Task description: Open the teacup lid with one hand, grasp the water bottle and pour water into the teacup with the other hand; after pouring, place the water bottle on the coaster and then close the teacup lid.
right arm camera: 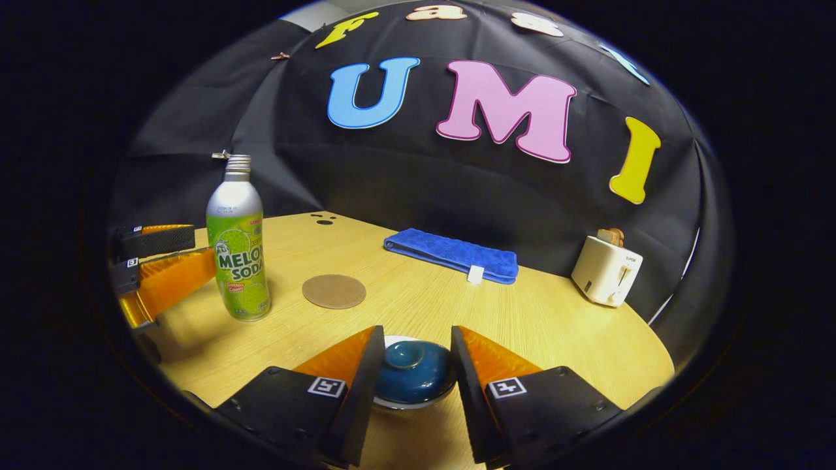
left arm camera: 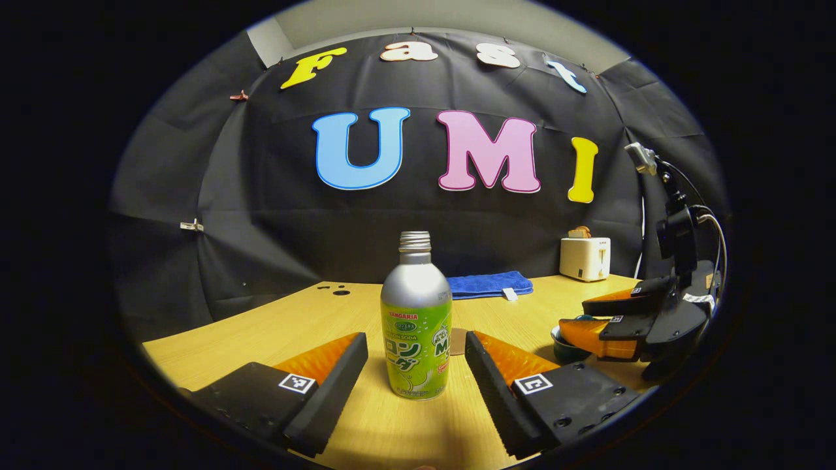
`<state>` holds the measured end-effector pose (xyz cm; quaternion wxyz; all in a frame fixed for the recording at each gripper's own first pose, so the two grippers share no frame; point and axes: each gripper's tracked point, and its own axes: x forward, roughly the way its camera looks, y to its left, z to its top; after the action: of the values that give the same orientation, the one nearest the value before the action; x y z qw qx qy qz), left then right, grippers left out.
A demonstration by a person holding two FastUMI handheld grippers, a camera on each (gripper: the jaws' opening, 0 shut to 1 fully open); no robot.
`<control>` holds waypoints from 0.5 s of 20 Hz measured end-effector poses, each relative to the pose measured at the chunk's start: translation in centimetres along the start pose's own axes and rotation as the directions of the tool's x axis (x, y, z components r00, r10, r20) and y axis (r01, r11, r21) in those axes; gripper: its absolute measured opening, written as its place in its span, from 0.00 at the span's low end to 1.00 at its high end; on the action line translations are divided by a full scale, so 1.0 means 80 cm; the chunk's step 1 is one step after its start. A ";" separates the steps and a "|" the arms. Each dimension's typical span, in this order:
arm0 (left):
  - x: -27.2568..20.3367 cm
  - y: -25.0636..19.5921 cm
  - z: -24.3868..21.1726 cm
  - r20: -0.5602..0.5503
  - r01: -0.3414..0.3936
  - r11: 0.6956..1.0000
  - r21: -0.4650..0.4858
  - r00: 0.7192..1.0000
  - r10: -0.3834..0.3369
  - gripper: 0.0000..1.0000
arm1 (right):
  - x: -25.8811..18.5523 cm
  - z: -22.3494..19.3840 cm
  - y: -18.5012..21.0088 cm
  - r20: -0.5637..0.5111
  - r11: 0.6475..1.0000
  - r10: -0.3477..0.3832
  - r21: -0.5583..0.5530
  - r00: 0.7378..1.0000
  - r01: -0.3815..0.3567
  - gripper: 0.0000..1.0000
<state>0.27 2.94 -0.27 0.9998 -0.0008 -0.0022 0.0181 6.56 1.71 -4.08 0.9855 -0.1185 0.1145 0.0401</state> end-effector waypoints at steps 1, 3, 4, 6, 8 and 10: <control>-0.001 0.000 0.001 0.000 0.000 1.000 0.000 1.000 0.000 0.95 | 0.000 0.000 0.000 0.002 1.000 -0.001 -0.007 1.000 0.002 0.64; 0.000 0.000 0.001 0.000 0.000 1.000 0.000 1.000 0.000 0.95 | -0.001 0.003 0.001 0.010 1.000 -0.008 -0.027 1.000 0.008 0.64; 0.000 0.000 0.000 0.000 0.000 1.000 0.000 1.000 0.000 0.95 | -0.001 0.005 0.001 0.015 0.999 -0.010 -0.044 1.000 0.011 0.64; 0.001 0.000 0.000 0.000 0.000 1.000 0.000 1.000 0.000 0.95 | 0.000 0.003 0.004 0.014 0.998 -0.005 -0.069 1.000 0.006 0.64; -0.001 0.000 0.000 -0.001 0.000 1.000 0.000 1.000 0.000 0.95 | -0.001 0.003 0.008 0.010 0.997 0.007 -0.071 1.000 -0.006 0.64; -0.001 0.000 0.000 -0.001 0.000 1.000 0.000 1.000 0.000 0.95 | -0.001 0.002 0.008 0.007 0.998 0.010 -0.055 1.000 -0.010 0.50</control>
<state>0.23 2.92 -0.25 0.9998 -0.0011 -0.0019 0.0183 6.46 2.39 -4.05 0.9821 -0.1449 0.1102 0.0486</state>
